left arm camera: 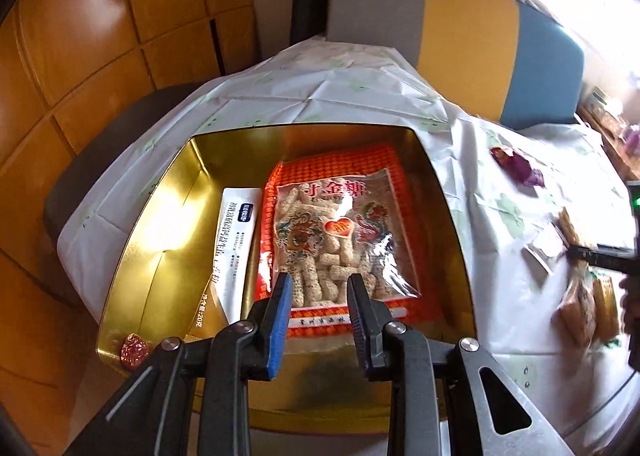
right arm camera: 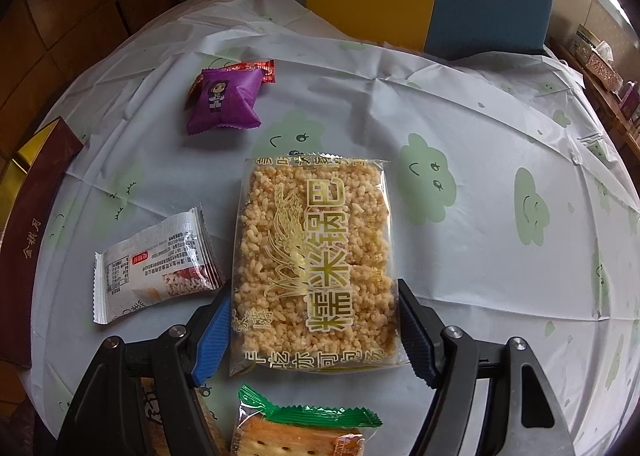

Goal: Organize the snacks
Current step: 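Release the white packet into the tin beside the red bag, then grasp the rice-cracker bar with the right gripper and place it in the tin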

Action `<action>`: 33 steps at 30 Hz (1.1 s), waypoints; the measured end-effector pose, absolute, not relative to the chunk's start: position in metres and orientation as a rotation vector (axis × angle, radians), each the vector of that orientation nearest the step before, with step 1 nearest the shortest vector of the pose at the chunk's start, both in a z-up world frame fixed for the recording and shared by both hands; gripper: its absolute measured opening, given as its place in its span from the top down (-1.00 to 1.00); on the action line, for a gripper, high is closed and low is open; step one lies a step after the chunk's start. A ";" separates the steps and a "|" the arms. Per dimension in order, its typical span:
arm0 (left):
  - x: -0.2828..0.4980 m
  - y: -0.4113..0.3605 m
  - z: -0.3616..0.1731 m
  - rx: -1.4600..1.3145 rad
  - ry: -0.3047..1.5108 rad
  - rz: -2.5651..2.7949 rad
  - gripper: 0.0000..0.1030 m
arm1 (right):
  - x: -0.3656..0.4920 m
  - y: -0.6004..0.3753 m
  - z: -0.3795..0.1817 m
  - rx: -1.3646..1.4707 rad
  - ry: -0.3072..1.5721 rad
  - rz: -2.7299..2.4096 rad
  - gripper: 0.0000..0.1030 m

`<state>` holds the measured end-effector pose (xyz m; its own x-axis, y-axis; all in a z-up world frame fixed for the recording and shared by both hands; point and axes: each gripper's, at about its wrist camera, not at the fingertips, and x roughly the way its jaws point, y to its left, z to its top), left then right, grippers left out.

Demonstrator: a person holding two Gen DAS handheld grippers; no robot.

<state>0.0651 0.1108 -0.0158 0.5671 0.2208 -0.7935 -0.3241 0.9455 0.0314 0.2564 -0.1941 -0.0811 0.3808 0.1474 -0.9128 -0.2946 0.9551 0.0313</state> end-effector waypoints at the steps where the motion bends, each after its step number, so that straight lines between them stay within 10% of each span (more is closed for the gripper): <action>1: 0.063 0.108 -0.016 -0.119 0.913 0.317 0.44 | 0.258 -0.196 -0.081 -0.132 1.149 0.284 -0.45; 33: 0.030 0.112 -0.017 -0.140 0.869 0.251 0.44 | 0.204 -0.113 0.001 -0.061 1.002 0.372 -0.45</action>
